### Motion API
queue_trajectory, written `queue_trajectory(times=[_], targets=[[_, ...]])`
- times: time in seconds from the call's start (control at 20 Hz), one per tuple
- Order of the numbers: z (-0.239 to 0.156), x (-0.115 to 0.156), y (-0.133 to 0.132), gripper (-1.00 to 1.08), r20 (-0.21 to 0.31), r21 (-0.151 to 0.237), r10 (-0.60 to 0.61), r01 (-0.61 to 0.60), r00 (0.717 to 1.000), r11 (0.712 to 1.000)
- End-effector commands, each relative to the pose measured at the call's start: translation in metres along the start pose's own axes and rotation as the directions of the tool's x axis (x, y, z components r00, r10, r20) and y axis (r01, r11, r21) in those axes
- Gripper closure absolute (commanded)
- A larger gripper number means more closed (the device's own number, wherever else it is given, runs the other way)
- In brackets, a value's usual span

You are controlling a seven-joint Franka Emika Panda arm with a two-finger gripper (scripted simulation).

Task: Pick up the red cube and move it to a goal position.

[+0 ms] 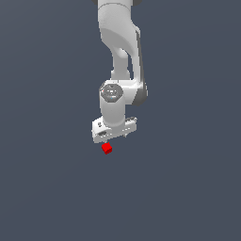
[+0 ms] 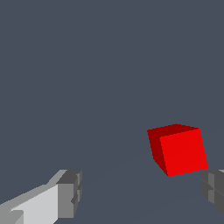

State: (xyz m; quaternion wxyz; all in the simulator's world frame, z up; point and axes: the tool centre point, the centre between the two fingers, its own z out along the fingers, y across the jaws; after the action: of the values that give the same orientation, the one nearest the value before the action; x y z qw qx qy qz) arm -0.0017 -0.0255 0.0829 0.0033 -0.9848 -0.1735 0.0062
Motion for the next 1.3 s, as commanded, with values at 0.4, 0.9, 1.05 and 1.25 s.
queue_trajectory(times=[0.4, 0.9, 1.05, 1.25], targets=[[0.05, 0.003, 0.04, -0.92, -0.007, -0.008, -0.171, 0.171, 0.985, 0.985], [0.065, 0.007, 0.053, -0.92, -0.009, -0.011, -0.224, 0.224, 0.975, 0.975], [0.063, 0.007, 0.051, -0.92, -0.009, -0.011, -0.219, 0.219, 0.976, 0.976], [0.062, 0.007, 0.051, 1.08, -0.009, -0.011, -0.217, 0.216, 0.976, 0.976]])
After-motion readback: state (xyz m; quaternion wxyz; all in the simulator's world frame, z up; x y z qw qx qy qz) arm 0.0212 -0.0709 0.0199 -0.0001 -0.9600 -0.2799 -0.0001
